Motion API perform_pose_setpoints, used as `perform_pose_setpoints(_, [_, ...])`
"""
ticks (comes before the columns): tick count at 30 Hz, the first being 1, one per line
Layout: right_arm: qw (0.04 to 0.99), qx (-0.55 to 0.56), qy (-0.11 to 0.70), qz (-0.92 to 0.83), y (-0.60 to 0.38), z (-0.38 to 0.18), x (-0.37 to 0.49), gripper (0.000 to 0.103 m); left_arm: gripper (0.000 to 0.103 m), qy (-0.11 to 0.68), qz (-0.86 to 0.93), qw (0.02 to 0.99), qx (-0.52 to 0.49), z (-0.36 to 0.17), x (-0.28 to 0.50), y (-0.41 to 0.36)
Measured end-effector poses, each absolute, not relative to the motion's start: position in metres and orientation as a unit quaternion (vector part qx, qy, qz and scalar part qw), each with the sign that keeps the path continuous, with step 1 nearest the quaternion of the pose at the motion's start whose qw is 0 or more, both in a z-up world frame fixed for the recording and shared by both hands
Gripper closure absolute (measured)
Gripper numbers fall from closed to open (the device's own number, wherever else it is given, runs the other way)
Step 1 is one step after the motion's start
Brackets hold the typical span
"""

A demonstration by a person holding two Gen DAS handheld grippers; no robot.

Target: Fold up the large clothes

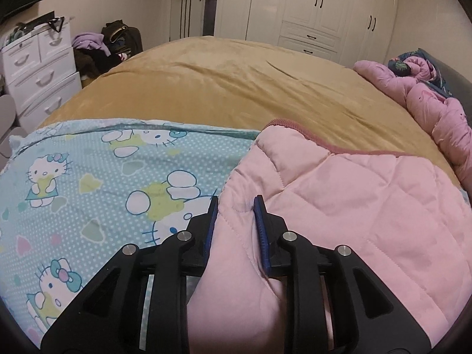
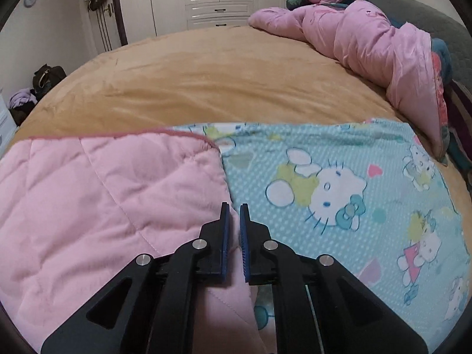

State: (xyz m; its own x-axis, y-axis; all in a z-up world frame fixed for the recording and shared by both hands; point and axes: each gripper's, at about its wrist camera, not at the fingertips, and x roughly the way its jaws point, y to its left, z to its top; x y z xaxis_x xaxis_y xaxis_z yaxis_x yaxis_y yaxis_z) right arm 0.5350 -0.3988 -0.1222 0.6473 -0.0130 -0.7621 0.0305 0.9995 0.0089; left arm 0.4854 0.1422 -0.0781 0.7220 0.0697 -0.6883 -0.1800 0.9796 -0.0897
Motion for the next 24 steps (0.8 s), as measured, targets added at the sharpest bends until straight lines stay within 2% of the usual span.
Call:
perform_pose_setpoints(6, [0.901,0.007,0.433,-0.012,-0.397,-0.13,0.535,0.096,0.077,0.373,0.078,0.922,-0.074,-0.083,0.486,0.143])
perform_pose_setpoints(9, [0.9,0.002,0.436,-0.017,-0.397,-0.127,0.531,0.094,0.059,0.375,0.093,0.919,-0.072,-0.081,0.482,0.143])
perform_pose_setpoints(10, [0.899,0.005,0.438,-0.019,-0.399,-0.124,0.528,0.093,0.045,0.376,0.098,0.919,-0.073,-0.08,0.48,0.144])
perform_pose_setpoints(11, [0.9,0.007,0.435,-0.025,-0.4,-0.12,0.524,0.086,0.033,0.379,0.104,0.916,-0.076,-0.078,0.478,0.147])
perform_pose_setpoints(12, [0.906,0.013,0.423,-0.036,-0.404,-0.11,0.514,0.064,0.03,0.38,0.104,0.916,-0.08,-0.075,0.473,0.15])
perform_pose_setpoints(14, [0.916,0.029,0.398,-0.033,-0.408,-0.092,0.495,0.033,0.023,0.384,0.101,0.915,-0.079,-0.069,0.466,0.152])
perform_pose_setpoints(19, [0.936,0.062,0.342,0.047,-0.394,-0.049,0.437,0.02,0.01,0.368,0.099,0.923,-0.06,-0.04,0.43,0.145])
perform_pose_setpoints(20, [0.936,0.065,0.338,0.074,-0.387,-0.042,0.425,0.016,0.009,0.363,0.094,0.925,-0.059,-0.034,0.422,0.141])
perform_pose_setpoints(24, [0.933,0.052,0.332,0.131,-0.352,-0.029,0.387,0.014,0.009,0.351,0.056,0.934,-0.04,-0.015,0.388,0.103])
